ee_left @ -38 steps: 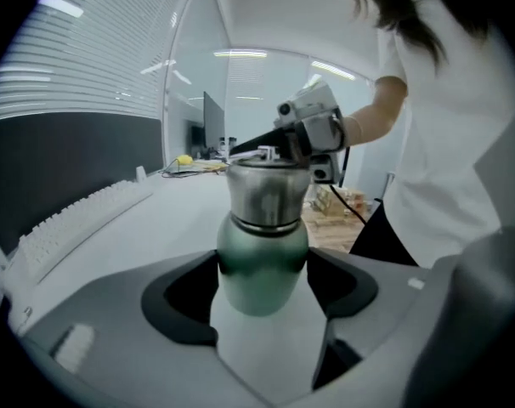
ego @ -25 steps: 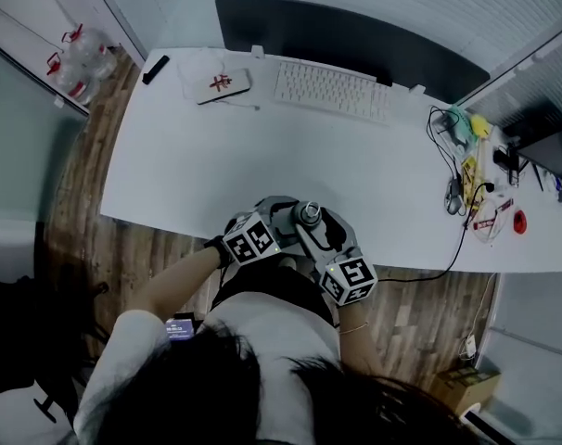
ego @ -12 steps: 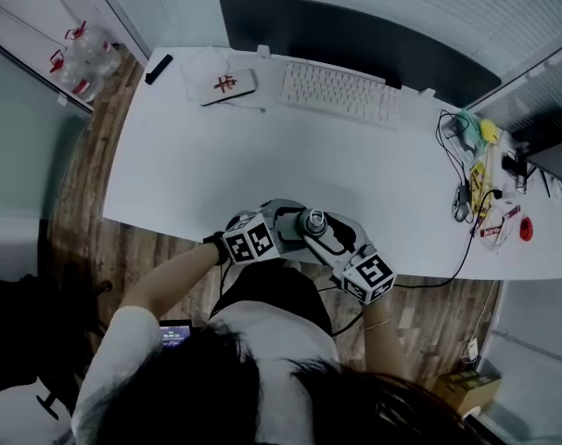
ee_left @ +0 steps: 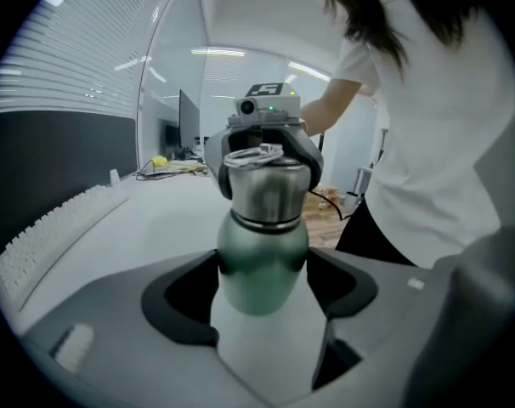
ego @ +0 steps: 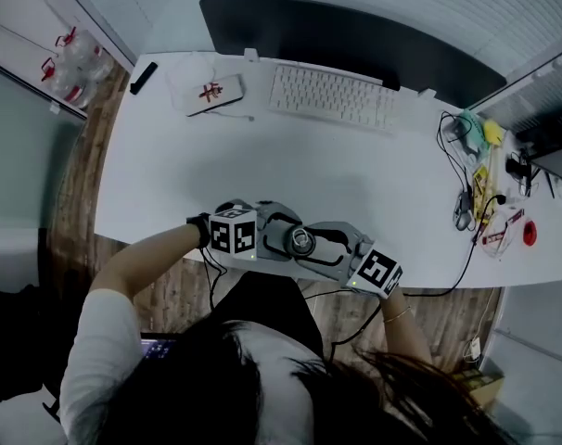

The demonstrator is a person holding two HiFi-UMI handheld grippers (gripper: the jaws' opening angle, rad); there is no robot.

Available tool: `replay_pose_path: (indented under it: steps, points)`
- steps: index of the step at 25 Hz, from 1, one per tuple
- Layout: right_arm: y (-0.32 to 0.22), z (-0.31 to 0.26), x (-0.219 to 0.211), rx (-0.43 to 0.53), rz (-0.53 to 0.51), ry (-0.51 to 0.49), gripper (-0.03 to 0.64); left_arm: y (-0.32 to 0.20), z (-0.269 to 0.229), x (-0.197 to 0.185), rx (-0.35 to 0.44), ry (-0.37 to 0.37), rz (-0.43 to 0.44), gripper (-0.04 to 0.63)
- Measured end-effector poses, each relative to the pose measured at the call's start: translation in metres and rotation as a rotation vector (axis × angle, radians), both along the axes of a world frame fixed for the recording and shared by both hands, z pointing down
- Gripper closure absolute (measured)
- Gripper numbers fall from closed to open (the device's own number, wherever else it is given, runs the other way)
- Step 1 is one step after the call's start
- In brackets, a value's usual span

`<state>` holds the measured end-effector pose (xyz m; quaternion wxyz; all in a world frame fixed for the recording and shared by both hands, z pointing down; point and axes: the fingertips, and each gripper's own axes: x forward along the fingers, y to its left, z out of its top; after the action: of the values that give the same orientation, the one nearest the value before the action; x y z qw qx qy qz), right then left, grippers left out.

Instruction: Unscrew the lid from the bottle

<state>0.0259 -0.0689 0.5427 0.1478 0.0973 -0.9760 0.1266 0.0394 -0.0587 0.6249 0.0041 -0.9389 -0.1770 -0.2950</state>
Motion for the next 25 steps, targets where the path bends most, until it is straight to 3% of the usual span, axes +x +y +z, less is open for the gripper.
replay_pose_path:
  steps: [4, 9, 16, 25]
  points:
    - [-0.002, -0.003, 0.000, -0.001, -0.044, 0.014, 0.380, -0.002, -0.002, 0.001, -0.008, 0.005, 0.030, 0.219]
    - [-0.003, -0.016, 0.002, -0.025, -0.014, -0.018, 0.380, -0.001, -0.006, 0.001, 0.001, 0.007, 0.014, 0.216]
    - [-0.008, -0.035, 0.010, -0.033, 0.094, -0.089, 0.380, -0.008, -0.004, -0.013, -0.004, -0.028, -0.092, 0.218]
    - [-0.013, -0.073, 0.031, 0.035, 0.265, -0.122, 0.382, -0.024, -0.054, -0.029, 0.042, 0.060, -0.241, 0.218]
